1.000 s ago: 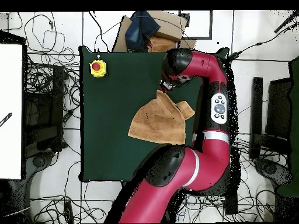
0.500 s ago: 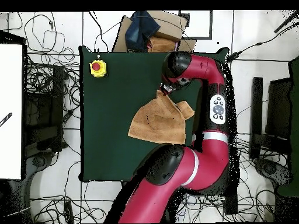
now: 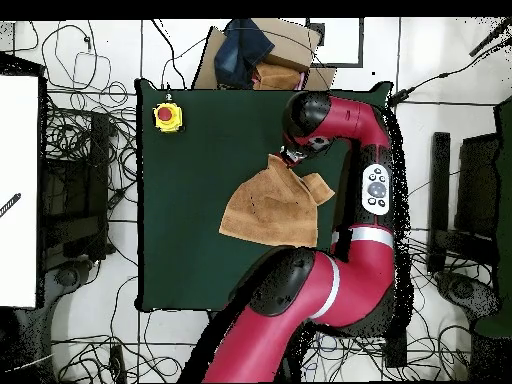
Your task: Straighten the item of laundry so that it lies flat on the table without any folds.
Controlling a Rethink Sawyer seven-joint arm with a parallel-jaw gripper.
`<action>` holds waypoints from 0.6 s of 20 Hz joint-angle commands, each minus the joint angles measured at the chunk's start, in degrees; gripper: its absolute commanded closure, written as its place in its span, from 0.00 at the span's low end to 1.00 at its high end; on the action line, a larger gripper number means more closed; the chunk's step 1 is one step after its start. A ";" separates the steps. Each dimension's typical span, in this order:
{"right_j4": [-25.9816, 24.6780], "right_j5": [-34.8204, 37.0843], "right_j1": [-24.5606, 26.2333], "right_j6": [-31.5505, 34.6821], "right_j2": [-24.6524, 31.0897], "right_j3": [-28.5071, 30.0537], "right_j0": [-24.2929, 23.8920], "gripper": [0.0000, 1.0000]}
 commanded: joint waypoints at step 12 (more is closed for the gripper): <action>1.62 -5.84 2.68 10.47 0.20 1.90 1.65 0.00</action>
